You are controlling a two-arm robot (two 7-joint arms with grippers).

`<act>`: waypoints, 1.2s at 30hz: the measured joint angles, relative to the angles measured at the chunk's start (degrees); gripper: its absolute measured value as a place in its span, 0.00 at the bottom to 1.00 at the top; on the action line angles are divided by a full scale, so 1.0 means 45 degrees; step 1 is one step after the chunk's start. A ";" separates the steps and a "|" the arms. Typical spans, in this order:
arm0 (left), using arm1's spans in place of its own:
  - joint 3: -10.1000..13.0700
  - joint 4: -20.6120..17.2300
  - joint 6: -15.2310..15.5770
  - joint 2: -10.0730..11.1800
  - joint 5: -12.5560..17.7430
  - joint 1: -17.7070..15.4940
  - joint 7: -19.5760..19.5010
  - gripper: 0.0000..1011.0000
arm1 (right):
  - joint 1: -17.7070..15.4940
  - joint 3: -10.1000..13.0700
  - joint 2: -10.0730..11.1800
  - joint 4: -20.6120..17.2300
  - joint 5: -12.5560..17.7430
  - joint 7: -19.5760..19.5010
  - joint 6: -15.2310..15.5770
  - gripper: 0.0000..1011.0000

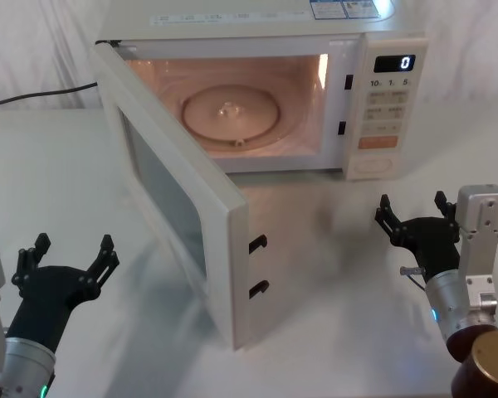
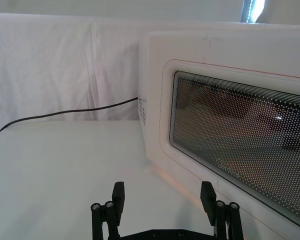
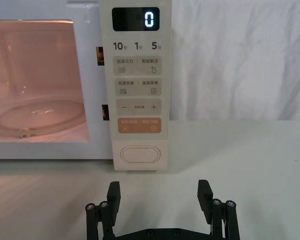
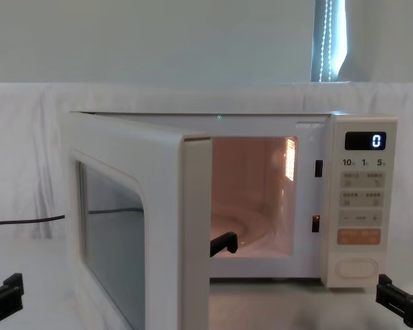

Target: Press the button to open the microwave door with one hand; close the microwave door with the other hand.

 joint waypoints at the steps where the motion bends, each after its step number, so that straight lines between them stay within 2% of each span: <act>1: 0.0000 0.0000 0.0000 0.0001 0.0000 0.0000 0.0000 0.97 | 0.0001 0.0000 0.0000 0.0000 0.0000 0.0000 0.0000 0.99; 3: -0.0001 0.0000 0.0000 0.0000 0.0000 0.0000 0.0000 0.95 | 0.0001 0.0000 0.0000 0.0000 0.0000 0.0000 0.0000 0.99; 13: -0.0001 0.0000 0.0000 0.0000 0.0000 0.0000 0.0000 0.68 | 0.0000 0.0000 0.0000 0.0001 -0.0001 0.0001 0.0000 0.99; 20: -0.0001 0.0000 0.0000 0.0001 0.0000 0.0000 -0.0001 0.44 | 0.0000 0.0000 0.0000 0.0000 -0.0001 0.0000 0.0000 0.99; 22: 0.0000 0.0000 0.0000 0.0001 0.0000 0.0000 0.0000 0.41 | 0.0000 0.0001 0.0000 0.0000 -0.0001 0.0000 0.0000 0.99; 24: 0.0000 0.0001 -0.0001 0.0000 0.0000 0.0000 0.0000 0.30 | -0.0001 0.0001 0.0000 0.0000 -0.0001 0.0000 0.0000 0.99; 25: 0.0000 0.0001 0.0000 0.0001 0.0000 0.0000 0.0000 0.30 | -0.0001 0.0001 0.0000 0.0000 -0.0001 0.0000 0.0000 0.99; 26: 0.0000 0.0000 -0.0001 0.0001 0.0000 0.0000 -0.0001 0.23 | 0.0000 0.0000 0.0000 0.0000 -0.0001 0.0000 0.0000 0.99; 28: 0.0000 0.0000 0.0000 0.0000 0.0000 0.0000 -0.0001 0.18 | -0.0001 0.0000 0.0000 0.0000 -0.0002 0.0000 0.0000 0.99; 29: 0.0000 0.0000 0.0000 0.0001 0.0000 0.0000 0.0000 0.18 | -0.0001 0.0000 0.0000 0.0000 -0.0001 0.0000 0.0000 0.99; 32: 0.0000 0.0000 0.0000 0.0000 0.0000 0.0000 -0.0001 0.04 | -0.0001 0.0000 0.0000 0.0000 -0.0001 0.0001 0.0000 0.99; 36: 0.0000 0.0000 0.0000 0.0001 0.0000 0.0000 0.0000 0.00 | 0.0000 0.0000 0.0000 0.0000 -0.0001 0.0000 0.0000 0.99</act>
